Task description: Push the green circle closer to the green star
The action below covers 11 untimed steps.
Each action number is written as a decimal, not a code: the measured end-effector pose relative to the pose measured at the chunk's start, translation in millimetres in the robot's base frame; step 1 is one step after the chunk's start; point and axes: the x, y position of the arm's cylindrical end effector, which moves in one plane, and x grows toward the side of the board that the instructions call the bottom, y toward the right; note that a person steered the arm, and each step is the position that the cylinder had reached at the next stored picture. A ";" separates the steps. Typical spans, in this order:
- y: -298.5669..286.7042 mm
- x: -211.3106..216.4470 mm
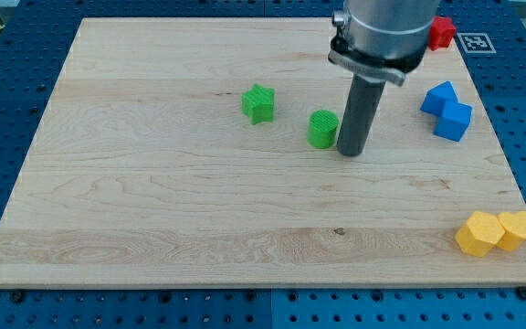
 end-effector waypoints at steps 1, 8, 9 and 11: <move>-10.3 -20.8; 14.6 -56.4; -21.0 -80.1; -65.8 -83.0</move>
